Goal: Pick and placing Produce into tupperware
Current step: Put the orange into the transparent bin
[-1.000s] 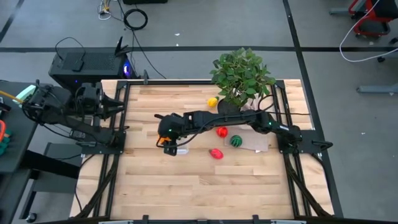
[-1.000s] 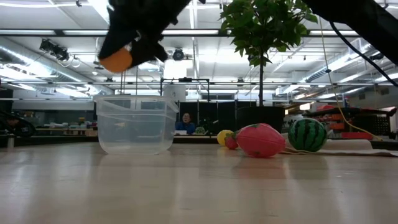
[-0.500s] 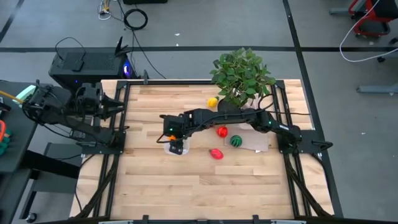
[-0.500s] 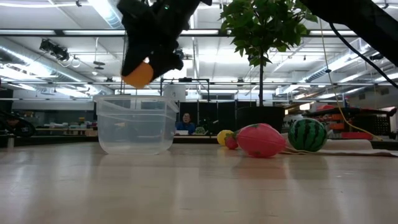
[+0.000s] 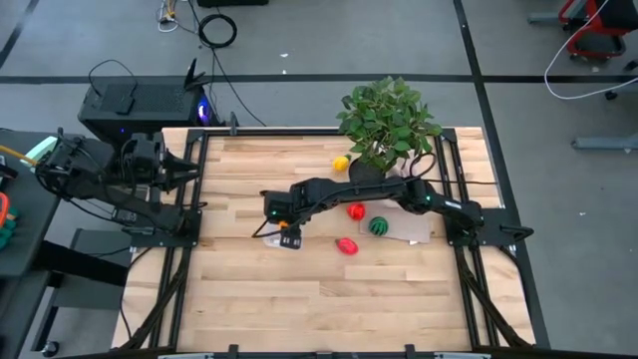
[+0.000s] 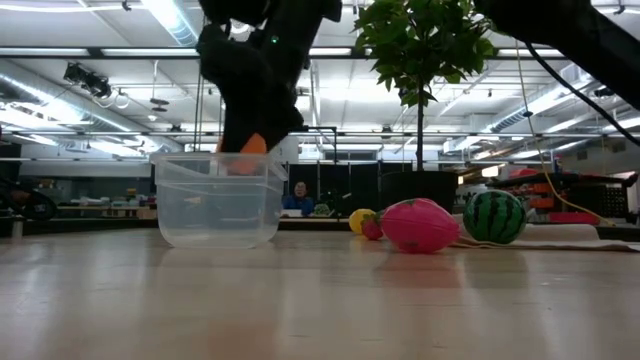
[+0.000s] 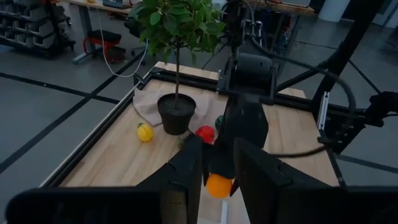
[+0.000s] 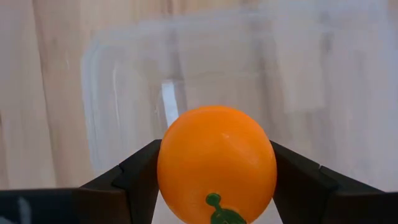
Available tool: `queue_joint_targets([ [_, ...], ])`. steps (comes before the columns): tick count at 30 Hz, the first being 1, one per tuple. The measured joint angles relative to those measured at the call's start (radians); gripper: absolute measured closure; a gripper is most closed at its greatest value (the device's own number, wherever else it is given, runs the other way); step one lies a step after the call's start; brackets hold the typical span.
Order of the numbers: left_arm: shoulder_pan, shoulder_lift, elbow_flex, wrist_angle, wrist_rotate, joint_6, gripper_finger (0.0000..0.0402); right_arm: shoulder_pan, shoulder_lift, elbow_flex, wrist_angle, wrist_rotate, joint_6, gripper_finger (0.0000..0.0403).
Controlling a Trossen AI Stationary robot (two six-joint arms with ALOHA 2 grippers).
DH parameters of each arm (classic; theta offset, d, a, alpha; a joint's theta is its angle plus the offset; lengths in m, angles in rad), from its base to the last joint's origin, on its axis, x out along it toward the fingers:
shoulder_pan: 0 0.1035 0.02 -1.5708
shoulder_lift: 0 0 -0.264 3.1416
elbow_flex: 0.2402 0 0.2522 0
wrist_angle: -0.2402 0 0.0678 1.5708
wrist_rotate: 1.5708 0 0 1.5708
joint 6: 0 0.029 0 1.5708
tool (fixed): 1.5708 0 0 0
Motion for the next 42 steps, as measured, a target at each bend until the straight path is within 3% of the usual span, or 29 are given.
queue_joint_targets([
  [42, 0.0, 0.0, 0.0, -0.038, 0.0, -0.018, 0.0301, 0.014, 0.006, -0.006, -0.002, -0.076, 0.0, 0.0123],
])
